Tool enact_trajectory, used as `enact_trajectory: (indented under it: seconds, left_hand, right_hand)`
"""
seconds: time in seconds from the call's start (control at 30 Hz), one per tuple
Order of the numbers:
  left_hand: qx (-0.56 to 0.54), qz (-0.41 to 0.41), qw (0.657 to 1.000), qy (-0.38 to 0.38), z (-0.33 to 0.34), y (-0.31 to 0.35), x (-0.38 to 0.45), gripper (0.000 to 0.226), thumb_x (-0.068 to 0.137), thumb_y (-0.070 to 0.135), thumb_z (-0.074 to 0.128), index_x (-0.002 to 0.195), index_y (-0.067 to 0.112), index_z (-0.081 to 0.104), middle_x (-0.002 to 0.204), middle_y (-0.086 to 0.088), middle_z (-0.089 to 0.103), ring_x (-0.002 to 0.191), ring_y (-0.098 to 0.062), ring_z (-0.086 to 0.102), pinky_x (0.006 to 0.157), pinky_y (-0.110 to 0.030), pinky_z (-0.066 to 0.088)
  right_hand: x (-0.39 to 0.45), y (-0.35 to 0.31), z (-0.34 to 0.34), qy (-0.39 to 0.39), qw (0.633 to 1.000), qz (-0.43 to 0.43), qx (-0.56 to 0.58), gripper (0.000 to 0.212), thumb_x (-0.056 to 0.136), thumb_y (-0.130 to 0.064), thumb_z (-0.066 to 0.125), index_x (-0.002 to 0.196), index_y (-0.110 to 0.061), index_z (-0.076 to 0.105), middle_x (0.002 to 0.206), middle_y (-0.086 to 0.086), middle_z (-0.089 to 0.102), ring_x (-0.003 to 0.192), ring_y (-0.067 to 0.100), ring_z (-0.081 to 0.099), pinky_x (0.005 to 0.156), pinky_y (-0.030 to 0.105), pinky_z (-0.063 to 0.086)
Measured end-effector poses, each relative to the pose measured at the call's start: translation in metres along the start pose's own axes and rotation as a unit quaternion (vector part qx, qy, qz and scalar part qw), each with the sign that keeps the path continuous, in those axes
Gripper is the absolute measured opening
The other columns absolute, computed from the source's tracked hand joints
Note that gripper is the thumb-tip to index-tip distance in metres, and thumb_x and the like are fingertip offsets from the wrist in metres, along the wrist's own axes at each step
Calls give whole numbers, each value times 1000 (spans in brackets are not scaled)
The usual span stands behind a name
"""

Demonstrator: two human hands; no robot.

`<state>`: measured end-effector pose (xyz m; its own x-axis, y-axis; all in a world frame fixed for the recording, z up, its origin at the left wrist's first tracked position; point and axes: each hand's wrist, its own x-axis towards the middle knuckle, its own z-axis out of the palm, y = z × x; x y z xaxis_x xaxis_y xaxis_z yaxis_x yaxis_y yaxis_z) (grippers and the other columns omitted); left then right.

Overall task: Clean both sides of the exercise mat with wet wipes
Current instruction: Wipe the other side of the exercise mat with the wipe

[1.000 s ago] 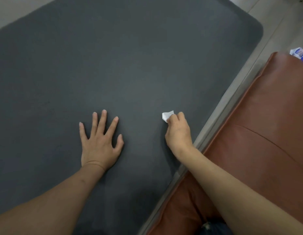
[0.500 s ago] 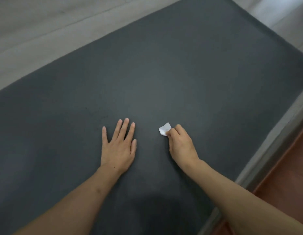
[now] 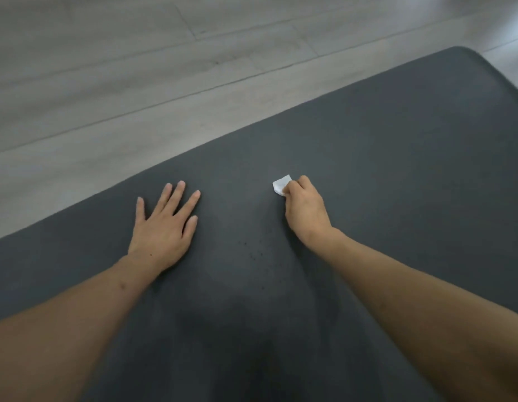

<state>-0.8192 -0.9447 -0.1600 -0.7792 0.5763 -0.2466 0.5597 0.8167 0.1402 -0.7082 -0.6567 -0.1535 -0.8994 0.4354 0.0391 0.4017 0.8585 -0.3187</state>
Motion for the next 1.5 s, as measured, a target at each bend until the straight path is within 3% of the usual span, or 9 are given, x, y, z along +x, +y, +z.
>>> enact_trajectory:
  seconds: [0.3, 0.47, 0.7, 0.87, 0.93, 1.07, 1.17, 1.4, 1.5]
  left_hand:
    - [-4, 31, 997, 67, 8, -81, 17, 65, 105, 53, 16, 166, 30, 14, 173, 8, 4, 160, -14, -4, 130, -50, 4]
    - [-21, 32, 994, 102, 11, -85, 23, 66, 103, 42, 24, 165, 21, 22, 173, 4, 11, 160, -12, 5, 129, -50, 10]
    - [-32, 32, 991, 128, 10, -87, 25, 67, 97, 31, 29, 159, 6, 36, 170, -3, 24, 157, -16, 21, 127, -52, 19]
    - [-27, 53, 992, 115, 6, -93, 34, 67, 97, 31, 30, 160, 7, 35, 171, -3, 22, 158, -16, 20, 127, -53, 19]
    - [-20, 65, 992, 103, 3, -98, 40, 68, 96, 31, 31, 160, 8, 34, 171, -3, 21, 158, -16, 18, 127, -52, 19]
    - [-22, 70, 992, 99, -1, -104, 46, 69, 96, 31, 33, 160, 6, 33, 172, -4, 20, 159, -16, 17, 128, -50, 16]
    - [-31, 55, 992, 108, -2, -106, 47, 69, 95, 29, 34, 159, 4, 35, 171, -6, 22, 158, -17, 19, 129, -47, 14]
    - [-6, 62, 995, 83, -5, -106, 50, 69, 96, 30, 33, 161, 5, 31, 172, -6, 20, 159, -19, 19, 128, -50, 17]
    - [1, 62, 995, 74, -5, -109, 51, 70, 96, 30, 33, 161, 6, 28, 172, -6, 17, 159, -19, 16, 128, -49, 15]
  right_hand:
    - [111, -63, 18, -23, 1000, 20, 0, 22, 89, 5, 46, 102, -3, 61, 97, 4, 43, 80, 28, 49, 65, 32, 35]
    - [126, -98, 29, 30, 996, 79, 40, 21, 90, 2, 45, 96, -7, 63, 94, 2, 44, 80, 24, 46, 67, 28, 35]
    - [89, -171, 50, -106, 964, -243, 5, 11, 91, 0, 51, 92, -3, 62, 91, 11, 48, 77, 19, 33, 58, 38, 40]
    - [151, -69, 13, 46, 997, 58, -31, 18, 91, -10, 50, 88, -1, 66, 87, 9, 51, 75, 29, 53, 67, 39, 46]
    - [147, -79, 18, 58, 994, 89, -12, 20, 95, -9, 50, 98, -3, 69, 92, 9, 52, 80, 29, 53, 72, 34, 46]
    - [108, -169, 59, -3, 992, -77, 101, 13, 95, -11, 55, 96, -4, 66, 83, 7, 49, 71, 21, 46, 65, 34, 43]
    - [100, -193, 66, -76, 963, -246, 82, 16, 94, -7, 54, 101, -3, 67, 86, 8, 47, 76, 24, 45, 58, 39, 46]
    - [144, -94, 27, 63, 995, 56, 58, 20, 96, -10, 55, 107, -6, 71, 89, 3, 52, 73, 21, 51, 70, 36, 47]
    - [123, -147, 57, 53, 991, 27, 120, 16, 93, -5, 57, 101, -4, 70, 83, 6, 52, 69, 21, 49, 67, 39, 47]
